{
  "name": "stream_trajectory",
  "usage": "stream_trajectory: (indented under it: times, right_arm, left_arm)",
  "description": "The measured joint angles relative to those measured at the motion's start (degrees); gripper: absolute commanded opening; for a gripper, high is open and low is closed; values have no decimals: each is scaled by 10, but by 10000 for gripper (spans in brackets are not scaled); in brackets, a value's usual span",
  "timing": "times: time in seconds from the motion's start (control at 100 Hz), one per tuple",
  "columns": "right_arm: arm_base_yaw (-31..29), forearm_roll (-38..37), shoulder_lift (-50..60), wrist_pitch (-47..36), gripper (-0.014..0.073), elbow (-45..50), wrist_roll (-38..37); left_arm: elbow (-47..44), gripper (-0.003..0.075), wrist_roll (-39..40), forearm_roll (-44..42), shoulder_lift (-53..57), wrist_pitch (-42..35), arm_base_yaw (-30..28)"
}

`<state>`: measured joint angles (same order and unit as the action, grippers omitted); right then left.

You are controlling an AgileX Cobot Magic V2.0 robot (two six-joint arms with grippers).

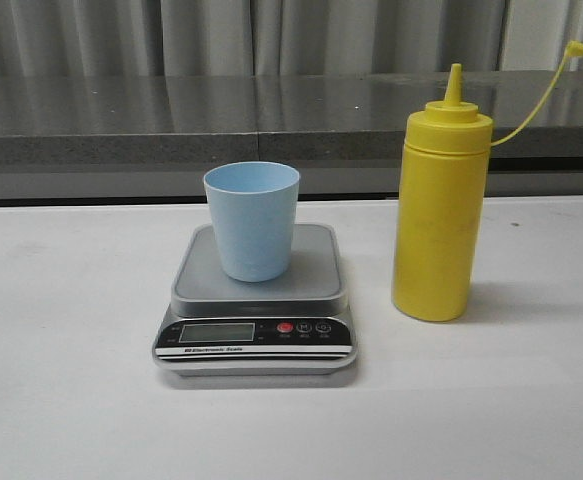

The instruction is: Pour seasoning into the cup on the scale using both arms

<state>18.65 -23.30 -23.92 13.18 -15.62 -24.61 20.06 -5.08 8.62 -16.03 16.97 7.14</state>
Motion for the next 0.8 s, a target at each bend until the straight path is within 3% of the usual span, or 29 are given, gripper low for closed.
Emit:
stream_trajectory:
  times: [0.8]
  right_arm:
    - [0,-6,0,-5,-66,0,0]
  left_arm:
    - [0,-18,0,0,0,0,0]
